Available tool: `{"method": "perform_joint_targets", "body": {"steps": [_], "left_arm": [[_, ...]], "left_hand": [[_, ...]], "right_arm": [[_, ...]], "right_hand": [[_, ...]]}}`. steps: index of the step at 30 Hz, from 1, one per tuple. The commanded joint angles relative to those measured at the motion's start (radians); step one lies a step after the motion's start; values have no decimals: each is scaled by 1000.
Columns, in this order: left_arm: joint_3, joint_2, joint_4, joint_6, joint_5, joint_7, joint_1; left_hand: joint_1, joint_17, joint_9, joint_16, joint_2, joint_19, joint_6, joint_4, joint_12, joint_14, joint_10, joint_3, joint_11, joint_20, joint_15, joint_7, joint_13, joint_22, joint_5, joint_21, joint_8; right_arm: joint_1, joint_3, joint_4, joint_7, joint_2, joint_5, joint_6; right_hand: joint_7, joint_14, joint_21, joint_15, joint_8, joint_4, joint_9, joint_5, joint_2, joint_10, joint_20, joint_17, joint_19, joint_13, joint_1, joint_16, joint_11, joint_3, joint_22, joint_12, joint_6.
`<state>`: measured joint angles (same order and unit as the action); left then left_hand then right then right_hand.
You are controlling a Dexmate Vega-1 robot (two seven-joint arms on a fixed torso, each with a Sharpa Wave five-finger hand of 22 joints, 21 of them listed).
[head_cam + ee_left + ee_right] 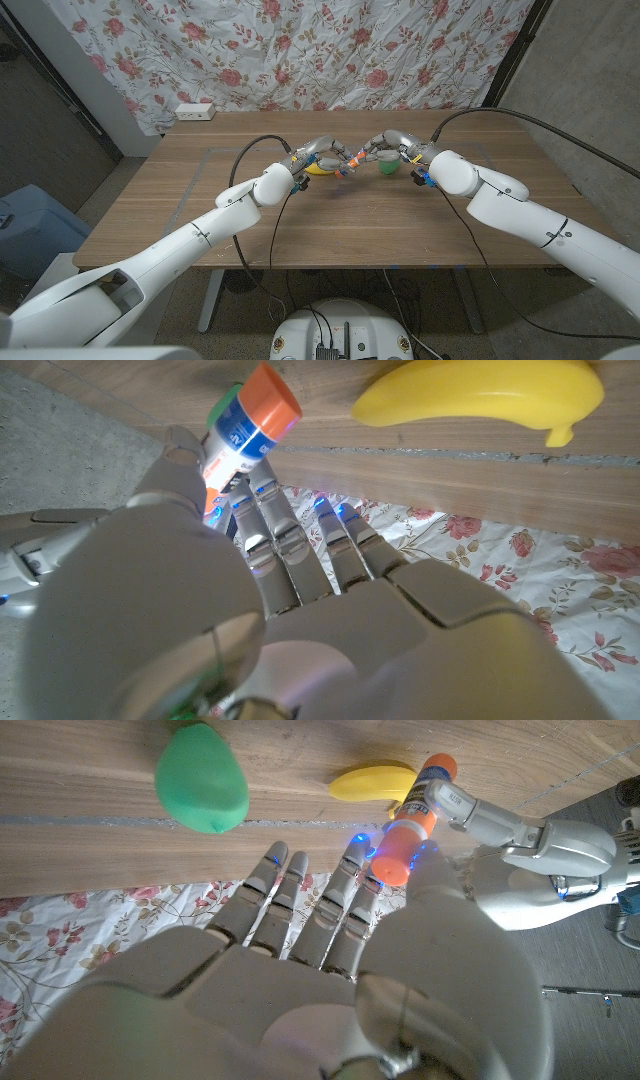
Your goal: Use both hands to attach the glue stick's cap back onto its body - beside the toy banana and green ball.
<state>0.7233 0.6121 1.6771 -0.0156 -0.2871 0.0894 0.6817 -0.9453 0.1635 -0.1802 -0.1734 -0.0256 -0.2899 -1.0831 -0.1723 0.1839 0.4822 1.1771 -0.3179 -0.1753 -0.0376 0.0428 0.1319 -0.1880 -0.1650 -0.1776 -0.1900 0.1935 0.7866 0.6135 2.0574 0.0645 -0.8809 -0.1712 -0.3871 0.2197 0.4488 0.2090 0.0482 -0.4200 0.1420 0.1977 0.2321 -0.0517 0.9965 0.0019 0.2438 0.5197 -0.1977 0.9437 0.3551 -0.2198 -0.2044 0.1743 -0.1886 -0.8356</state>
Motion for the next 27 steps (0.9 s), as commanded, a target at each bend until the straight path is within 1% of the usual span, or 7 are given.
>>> {"method": "perform_joint_targets", "body": {"steps": [1, 5, 10, 14, 18, 22, 27], "left_arm": [[-2, -1, 4, -4, -1, 3, 4], [-2, 1, 6, -6, -1, 1, 5], [-4, 3, 9, -9, -1, 3, 8], [-4, 4, 10, -10, -1, 3, 9], [-5, 5, 10, -9, 0, 3, 10], [-5, 4, 7, -6, 1, 3, 9], [-4, 4, 4, -3, 1, 2, 8]], "left_hand": [[-48, 1, -11, -3, 58, -11, -90, 6, 8, -2, 47, -2, -46, -82, 151, -2, -3, -3, -4, 1, 8], [-49, 1, -11, -3, 59, -11, -92, 6, 8, -2, 47, -2, -46, -82, 151, -1, -3, -3, -4, 1, 9], [-49, 1, -11, -3, 59, -11, -92, 6, 8, -2, 48, -2, -47, -82, 151, -1, -3, -3, -4, 1, 9], [-49, 1, -11, -3, 59, -11, -91, 6, 8, -2, 48, -2, -47, -82, 151, -1, -3, -3, -4, 1, 9], [-50, 1, -11, -3, 60, -11, -90, 6, 8, -2, 47, -2, -47, -81, 151, -2, -3, -3, -4, 1, 8], [-50, 1, -11, -3, 60, -10, -89, 7, 8, -2, 47, -1, -46, -81, 151, -2, -3, -3, -4, 1, 8], [-49, 1, -11, -3, 61, -11, -88, 7, 7, -1, 45, -1, -46, -81, 150, -2, -3, -3, -3, 1, 8]], "right_arm": [[1, 3, 5, 5, -1, 0, -3], [2, 0, 7, 7, -3, 3, -3], [2, -2, 7, 10, -8, 4, 3], [2, -3, 6, 12, -10, 5, 10], [1, -4, 7, 16, -12, 6, 9], [-2, -3, 5, 24, -14, 7, 13], [-8, 0, 7, 41, -19, 10, 10]], "right_hand": [[3, 10, 3, 131, 1, 1, 4, -2, -6, 2, -3, 5, 5, -3, 3, 6, -4, 5, 6, -6, -10], [3, 8, 3, 129, 4, 3, 4, -3, -2, 0, -1, 5, 6, -3, 4, 5, -3, 8, 6, -5, -6], [2, 1, 1, 126, 17, 7, 2, -4, 18, -17, 9, 2, 5, -2, 1, 0, -2, 20, 5, 0, 16], [2, 0, -1, 124, 29, 5, 1, -1, 31, -30, 14, 0, 2, -2, -6, -2, -2, 29, 5, 3, 34], [1, -15, -3, 124, 49, 1, -1, 6, 47, -57, 17, -3, -1, -1, -19, -12, -1, 42, 4, 7, 68], [1, -25, -4, 124, 58, -1, -1, 11, 53, -75, 18, -4, -3, -1, -23, -18, -1, 48, 4, 9, 82], [0, -41, -8, 108, 77, -4, -1, 22, 67, -117, 20, -7, -13, 0, -35, -30, -1, 61, 4, 11, 113]]}}
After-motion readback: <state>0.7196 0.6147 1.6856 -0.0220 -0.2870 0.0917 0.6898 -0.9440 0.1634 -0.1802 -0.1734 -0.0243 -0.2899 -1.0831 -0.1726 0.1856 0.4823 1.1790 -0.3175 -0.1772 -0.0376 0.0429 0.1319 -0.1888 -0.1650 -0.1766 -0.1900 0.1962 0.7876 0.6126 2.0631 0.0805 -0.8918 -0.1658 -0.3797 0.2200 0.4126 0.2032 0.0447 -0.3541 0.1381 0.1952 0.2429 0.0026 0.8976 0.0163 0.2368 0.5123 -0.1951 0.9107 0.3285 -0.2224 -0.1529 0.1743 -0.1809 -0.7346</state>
